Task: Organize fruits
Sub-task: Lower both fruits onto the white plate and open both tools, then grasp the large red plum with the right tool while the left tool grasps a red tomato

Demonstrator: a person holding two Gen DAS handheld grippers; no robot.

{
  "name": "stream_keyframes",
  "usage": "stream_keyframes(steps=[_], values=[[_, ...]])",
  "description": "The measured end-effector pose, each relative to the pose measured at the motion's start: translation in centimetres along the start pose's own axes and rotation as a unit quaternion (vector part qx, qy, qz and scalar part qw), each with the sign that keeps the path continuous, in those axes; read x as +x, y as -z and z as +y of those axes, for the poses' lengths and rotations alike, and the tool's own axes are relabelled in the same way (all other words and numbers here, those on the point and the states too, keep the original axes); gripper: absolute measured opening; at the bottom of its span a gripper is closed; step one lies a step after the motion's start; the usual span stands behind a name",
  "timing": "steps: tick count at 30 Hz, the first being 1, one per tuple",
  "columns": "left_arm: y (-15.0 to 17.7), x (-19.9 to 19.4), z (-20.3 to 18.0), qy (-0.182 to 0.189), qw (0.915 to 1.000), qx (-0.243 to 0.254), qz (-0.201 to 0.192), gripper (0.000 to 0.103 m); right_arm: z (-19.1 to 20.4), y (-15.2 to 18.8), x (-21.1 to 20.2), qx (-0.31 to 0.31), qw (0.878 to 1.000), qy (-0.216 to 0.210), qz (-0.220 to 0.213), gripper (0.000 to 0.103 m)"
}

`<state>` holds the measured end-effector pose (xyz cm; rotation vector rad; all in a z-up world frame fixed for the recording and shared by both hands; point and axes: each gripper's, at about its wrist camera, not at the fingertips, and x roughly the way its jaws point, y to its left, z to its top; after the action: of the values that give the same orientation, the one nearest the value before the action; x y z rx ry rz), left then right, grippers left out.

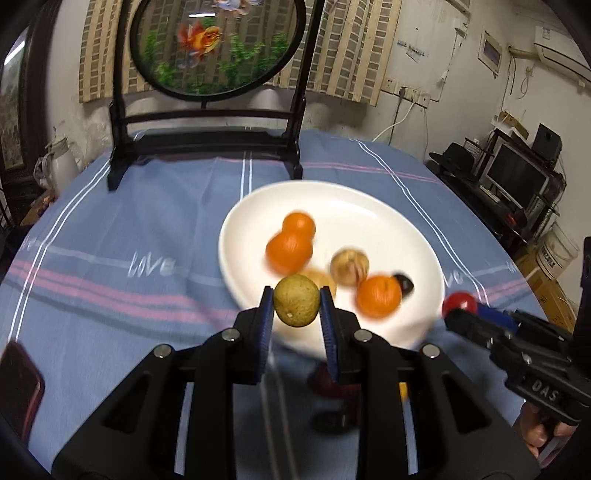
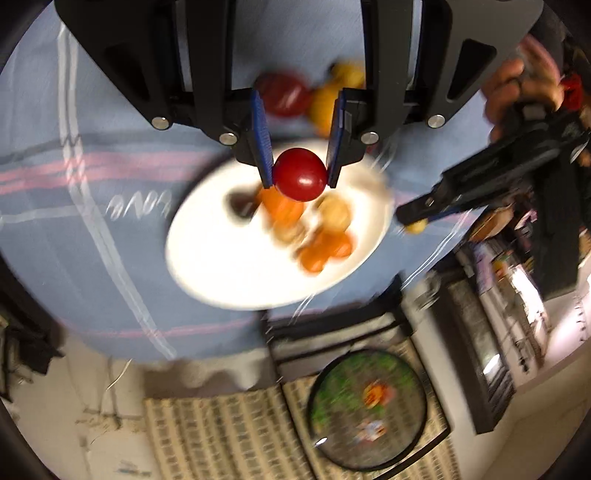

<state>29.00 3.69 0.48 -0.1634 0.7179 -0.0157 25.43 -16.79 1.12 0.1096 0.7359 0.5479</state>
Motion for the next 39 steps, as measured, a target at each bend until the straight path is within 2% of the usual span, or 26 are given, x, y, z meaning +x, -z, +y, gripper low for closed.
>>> stream_keyframes(steps=[5, 11, 12, 13, 14, 15, 17, 19, 21, 24, 28, 33, 39], values=[[-1.8, 3.4, 0.1, -0.011, 0.9997, -0.01, 0.02, 0.025, -2.3, -2.6, 3.3, 0.028, 0.999, 0.02, -0.002, 0.029], [-2.2, 5.0, 0.2, -0.017, 0.9992, -0.011, 0.035, 0.027, -3.3, -3.2, 6.2, 0.026, 0.999, 0.021, 0.028, 0.03], [-2.2, 4.9, 0.1, -0.019, 0.9992, -0.009, 0.034, 0.041, -3.5, -3.2, 6.7, 0.027, 0.999, 0.02, 0.036, 0.031], [-2.1, 4.8, 0.0, -0.022, 0.9992, -0.007, 0.032, 0.051, -3.5, -3.2, 6.9, 0.029, 0.999, 0.019, 0.042, 0.036], [-2.1, 4.3, 0.0, -0.031, 0.9992, -0.005, 0.026, 0.067, -3.6, -3.1, 7.0, 0.033, 0.998, 0.013, 0.049, 0.039], [-2.2, 3.6, -0.1, -0.04, 0.999, -0.005, 0.017, 0.078, -3.7, -3.0, 6.9, 0.037, 0.998, 0.005, 0.053, 0.043], [-2.1, 1.9, -0.1, -0.043, 0.999, -0.005, -0.004, 0.084, -3.5, -2.6, 6.2, 0.037, 0.998, -0.003, 0.05, 0.045], [-1.8, 0.1, -0.1, -0.046, 0.9986, -0.001, -0.024, 0.091, -3.2, -2.5, 5.3, 0.029, 0.999, -0.003, 0.043, 0.054], [-1.4, -1.4, 0.1, -0.06, 0.9973, -0.004, -0.043, 0.097, -2.8, -2.3, 4.7, 0.026, 0.999, -0.007, 0.041, 0.055], [-0.8, -2.5, 0.9, -0.052, 0.9974, -0.015, -0.047, 0.098, -2.3, -1.7, 3.7, 0.022, 0.999, -0.017, 0.04, 0.055], [0.2, -2.7, 2.2, -0.046, 0.9978, -0.041, -0.026, 0.098, -1.5, -0.3, 2.2, 0.011, 0.999, -0.022, 0.039, 0.055], [1.5, -3.1, 3.3, -0.067, 0.9964, -0.049, -0.015, 0.098, -0.4, 1.8, -0.3, -0.032, 0.999, -0.02, 0.027, 0.055], [2.9, -4.3, 4.5, -0.08, 0.9945, -0.065, -0.02, 0.098, -1.1, 3.3, -1.0, -0.021, 0.997, -0.038, 0.062, 0.055]])
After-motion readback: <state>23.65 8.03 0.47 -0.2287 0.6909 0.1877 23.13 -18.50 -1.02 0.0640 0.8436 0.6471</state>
